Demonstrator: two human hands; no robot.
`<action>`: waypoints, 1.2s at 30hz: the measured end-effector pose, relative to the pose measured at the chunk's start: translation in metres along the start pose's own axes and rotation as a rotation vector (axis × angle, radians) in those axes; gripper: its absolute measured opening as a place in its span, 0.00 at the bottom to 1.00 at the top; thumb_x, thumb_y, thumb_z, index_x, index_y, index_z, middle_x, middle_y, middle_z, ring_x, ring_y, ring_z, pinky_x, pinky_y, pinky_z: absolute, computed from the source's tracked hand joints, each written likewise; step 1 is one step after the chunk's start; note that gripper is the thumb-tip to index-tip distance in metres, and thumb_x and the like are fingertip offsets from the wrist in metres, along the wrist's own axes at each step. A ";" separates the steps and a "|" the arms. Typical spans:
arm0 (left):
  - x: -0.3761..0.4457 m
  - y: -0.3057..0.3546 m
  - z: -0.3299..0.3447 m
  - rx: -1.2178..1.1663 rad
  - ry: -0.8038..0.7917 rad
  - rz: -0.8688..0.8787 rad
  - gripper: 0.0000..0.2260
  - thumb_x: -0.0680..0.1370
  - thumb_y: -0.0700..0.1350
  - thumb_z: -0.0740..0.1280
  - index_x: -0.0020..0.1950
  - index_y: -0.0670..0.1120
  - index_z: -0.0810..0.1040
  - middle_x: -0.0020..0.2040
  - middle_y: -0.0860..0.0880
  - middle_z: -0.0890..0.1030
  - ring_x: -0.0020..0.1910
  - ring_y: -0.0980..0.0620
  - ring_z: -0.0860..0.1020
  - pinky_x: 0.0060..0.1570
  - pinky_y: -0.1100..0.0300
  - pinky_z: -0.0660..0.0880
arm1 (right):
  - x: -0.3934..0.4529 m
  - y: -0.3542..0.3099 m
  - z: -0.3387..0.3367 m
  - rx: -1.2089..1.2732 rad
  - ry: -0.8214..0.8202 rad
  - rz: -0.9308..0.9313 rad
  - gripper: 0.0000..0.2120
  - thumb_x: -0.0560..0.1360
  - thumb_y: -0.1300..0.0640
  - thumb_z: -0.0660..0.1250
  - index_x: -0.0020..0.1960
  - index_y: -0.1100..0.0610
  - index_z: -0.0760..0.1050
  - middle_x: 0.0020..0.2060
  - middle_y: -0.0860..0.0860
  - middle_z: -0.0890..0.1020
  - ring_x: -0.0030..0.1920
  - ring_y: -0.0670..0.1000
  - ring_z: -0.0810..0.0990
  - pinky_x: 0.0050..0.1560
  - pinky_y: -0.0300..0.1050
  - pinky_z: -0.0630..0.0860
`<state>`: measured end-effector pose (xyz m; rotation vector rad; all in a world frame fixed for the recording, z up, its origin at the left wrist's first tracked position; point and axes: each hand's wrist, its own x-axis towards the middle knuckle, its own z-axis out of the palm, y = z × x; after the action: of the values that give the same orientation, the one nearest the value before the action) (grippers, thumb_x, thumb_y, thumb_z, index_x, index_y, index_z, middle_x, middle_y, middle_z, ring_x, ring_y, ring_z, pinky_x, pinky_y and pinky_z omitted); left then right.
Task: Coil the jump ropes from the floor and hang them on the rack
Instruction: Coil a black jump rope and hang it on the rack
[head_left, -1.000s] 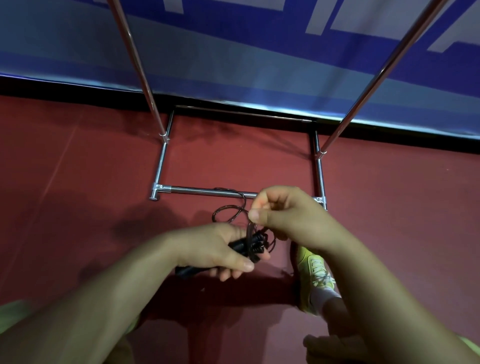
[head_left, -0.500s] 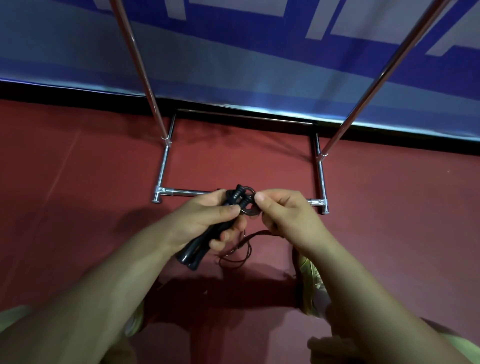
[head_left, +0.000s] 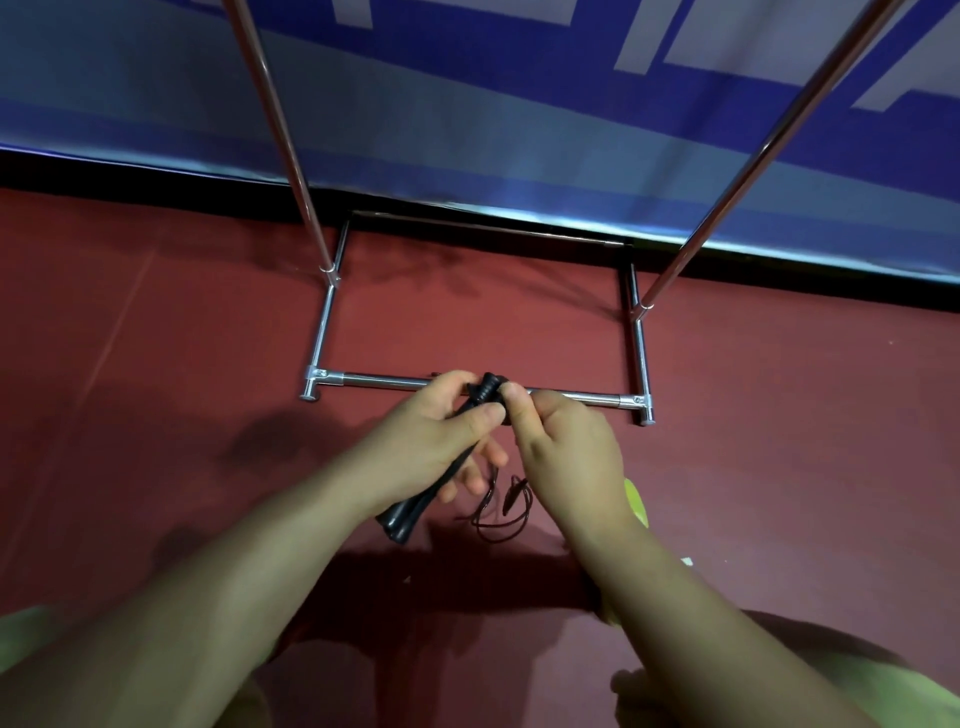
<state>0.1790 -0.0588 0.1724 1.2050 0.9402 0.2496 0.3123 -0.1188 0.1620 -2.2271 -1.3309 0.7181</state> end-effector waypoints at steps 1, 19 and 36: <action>0.000 0.000 0.000 0.018 0.018 -0.003 0.03 0.81 0.45 0.60 0.54 0.49 0.71 0.33 0.50 0.81 0.26 0.52 0.76 0.23 0.62 0.68 | 0.000 -0.001 0.000 -0.001 -0.007 0.011 0.24 0.77 0.36 0.51 0.30 0.51 0.65 0.26 0.49 0.70 0.36 0.57 0.72 0.35 0.48 0.65; 0.009 -0.004 -0.014 0.155 -0.048 -0.063 0.04 0.82 0.41 0.58 0.55 0.45 0.69 0.38 0.48 0.82 0.28 0.51 0.77 0.24 0.61 0.68 | 0.003 0.004 -0.067 -0.096 -0.355 -0.440 0.02 0.75 0.57 0.69 0.43 0.52 0.78 0.36 0.45 0.77 0.39 0.45 0.73 0.39 0.33 0.67; -0.018 -0.002 0.017 -0.172 -0.322 0.053 0.13 0.73 0.46 0.66 0.50 0.39 0.69 0.31 0.49 0.79 0.23 0.54 0.73 0.20 0.65 0.67 | 0.017 0.010 -0.032 0.919 -0.631 0.147 0.14 0.71 0.51 0.69 0.33 0.55 0.68 0.22 0.47 0.69 0.21 0.44 0.62 0.20 0.34 0.58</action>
<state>0.1804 -0.0823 0.1803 1.0733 0.5947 0.1681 0.3456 -0.1118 0.1769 -1.3827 -0.7796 1.7552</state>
